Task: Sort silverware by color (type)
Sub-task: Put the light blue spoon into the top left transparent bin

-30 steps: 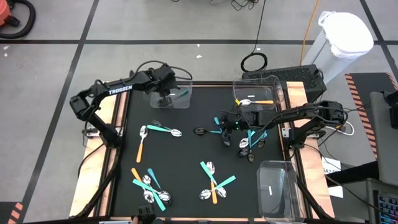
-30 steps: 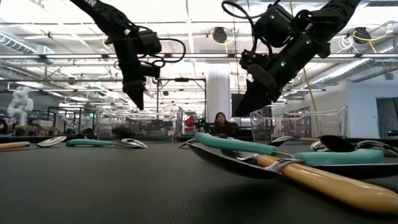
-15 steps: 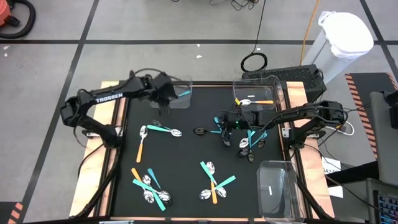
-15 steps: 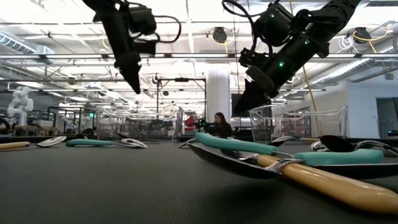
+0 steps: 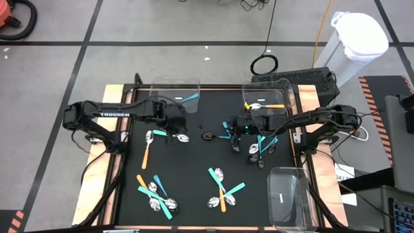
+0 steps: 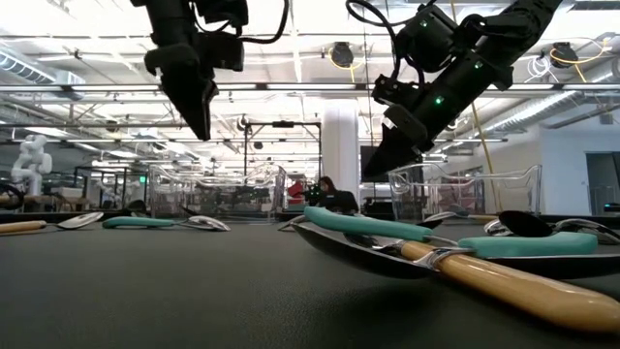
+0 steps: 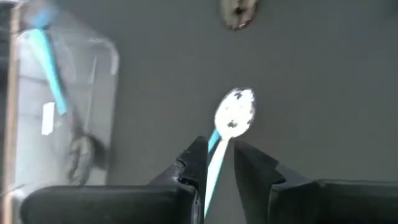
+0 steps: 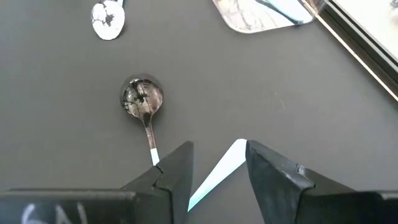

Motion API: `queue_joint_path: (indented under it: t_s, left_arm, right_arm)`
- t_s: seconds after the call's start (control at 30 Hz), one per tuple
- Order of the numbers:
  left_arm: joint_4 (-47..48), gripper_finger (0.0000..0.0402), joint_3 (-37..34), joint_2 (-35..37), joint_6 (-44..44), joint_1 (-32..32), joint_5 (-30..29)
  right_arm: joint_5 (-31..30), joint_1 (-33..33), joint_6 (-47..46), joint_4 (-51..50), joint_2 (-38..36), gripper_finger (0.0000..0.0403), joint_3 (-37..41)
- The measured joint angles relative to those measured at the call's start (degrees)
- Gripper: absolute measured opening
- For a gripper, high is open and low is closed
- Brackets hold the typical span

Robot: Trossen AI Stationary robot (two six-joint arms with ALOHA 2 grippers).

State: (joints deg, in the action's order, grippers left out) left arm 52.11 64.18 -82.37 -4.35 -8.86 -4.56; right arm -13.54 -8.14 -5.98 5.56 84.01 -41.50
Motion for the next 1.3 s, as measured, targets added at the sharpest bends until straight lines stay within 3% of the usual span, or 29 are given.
queue_joint_path:
  t_s: [0.3, 0.47, 1.07, 1.3]
  left_arm:
    - [-11.6, 0.0151, -15.8, -0.1, -0.4, 0.2, 0.0]
    - [-17.3, 0.0157, -20.8, -0.1, -2.0, -0.6, -0.4]
    - [-24.9, 0.0091, -27.9, 0.0, -3.9, -3.9, 0.4]
    - [-24.0, 0.0026, -27.3, 0.0, -3.7, -3.9, 1.0]
  right_arm:
    - [0.0, 0.0, -0.2, 0.0, 0.0, 0.0141, 0.0]
    - [0.1, 0.0, -0.4, 0.0, 0.0, 0.0141, 0.0]
    - [0.1, 0.0, -2.1, 0.0, 0.0, 0.0141, 0.0]
    - [0.1, 0.0, -2.3, -0.1, 0.0, 0.0141, 0.0]
